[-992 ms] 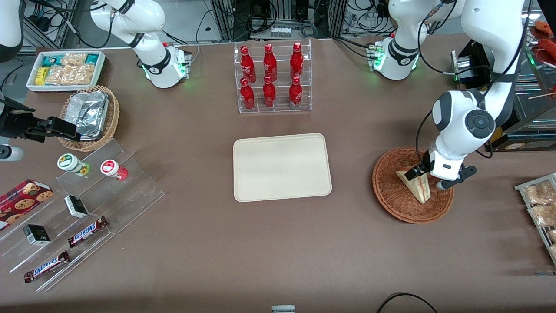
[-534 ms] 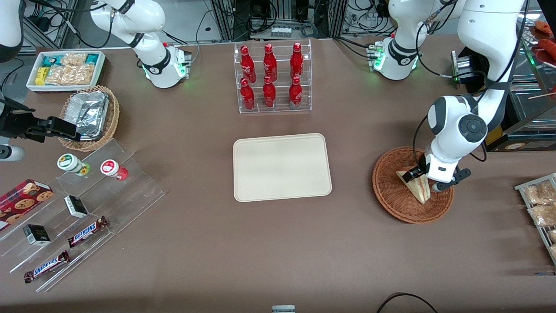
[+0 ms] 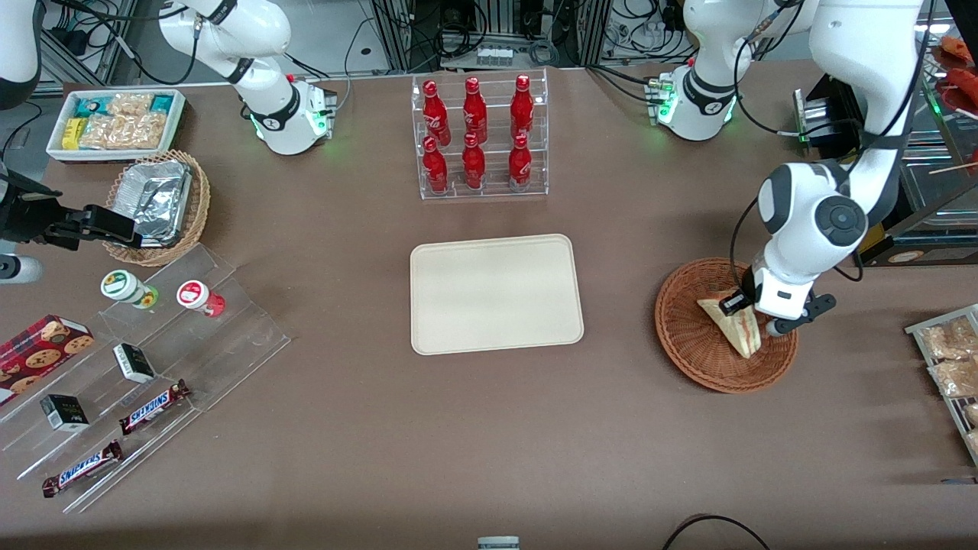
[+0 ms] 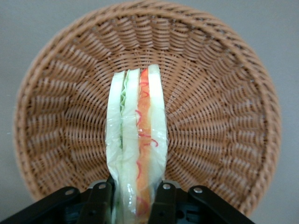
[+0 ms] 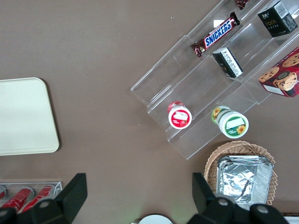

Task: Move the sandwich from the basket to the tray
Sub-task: 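Lift the sandwich out of the basket with the left gripper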

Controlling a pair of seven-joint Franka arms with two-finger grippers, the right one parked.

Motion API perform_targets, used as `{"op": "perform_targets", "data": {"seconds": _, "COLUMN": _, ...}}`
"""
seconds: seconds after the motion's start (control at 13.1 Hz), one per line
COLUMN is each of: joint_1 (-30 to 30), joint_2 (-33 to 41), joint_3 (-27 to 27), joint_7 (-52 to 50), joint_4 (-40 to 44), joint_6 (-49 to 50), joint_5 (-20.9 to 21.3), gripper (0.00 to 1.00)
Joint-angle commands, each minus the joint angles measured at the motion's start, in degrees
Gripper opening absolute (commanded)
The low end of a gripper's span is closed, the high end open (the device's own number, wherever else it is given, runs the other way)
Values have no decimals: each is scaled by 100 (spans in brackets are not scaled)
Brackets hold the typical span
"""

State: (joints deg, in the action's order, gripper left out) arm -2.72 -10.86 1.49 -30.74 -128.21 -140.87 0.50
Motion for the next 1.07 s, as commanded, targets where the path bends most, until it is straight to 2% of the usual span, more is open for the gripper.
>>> {"op": "perform_targets", "data": {"seconds": 0.0, "joint_1": -44, "joint_2": 374, "joint_3": 280, "joint_7": -98, "joint_4": 601, "joint_6": 1039, "joint_5": 64, "gripper": 23}}
{"op": "perform_targets", "data": {"seconds": 0.31, "joint_1": -289, "joint_2": 270, "joint_3": 580, "joint_7": -169, "joint_4": 1683, "joint_6": 2009, "joint_5": 47, "gripper": 23}}
{"op": "perform_targets", "data": {"seconds": 0.61, "joint_1": -1254, "joint_2": -160, "joint_3": 624, "joint_7": -791, "joint_4": 2414, "joint_6": 2116, "joint_5": 56, "gripper": 23}}
{"op": "perform_targets", "data": {"seconds": 0.84, "joint_1": -2089, "joint_2": -757, "joint_3": 615, "joint_7": -1249, "joint_4": 3010, "joint_6": 2116, "joint_5": 82, "gripper": 23}}
{"op": "perform_targets", "data": {"seconds": 0.99, "joint_1": -2424, "joint_2": -1214, "joint_3": 615, "joint_7": -1442, "joint_4": 3371, "joint_6": 2107, "joint_5": 73, "gripper": 23}}
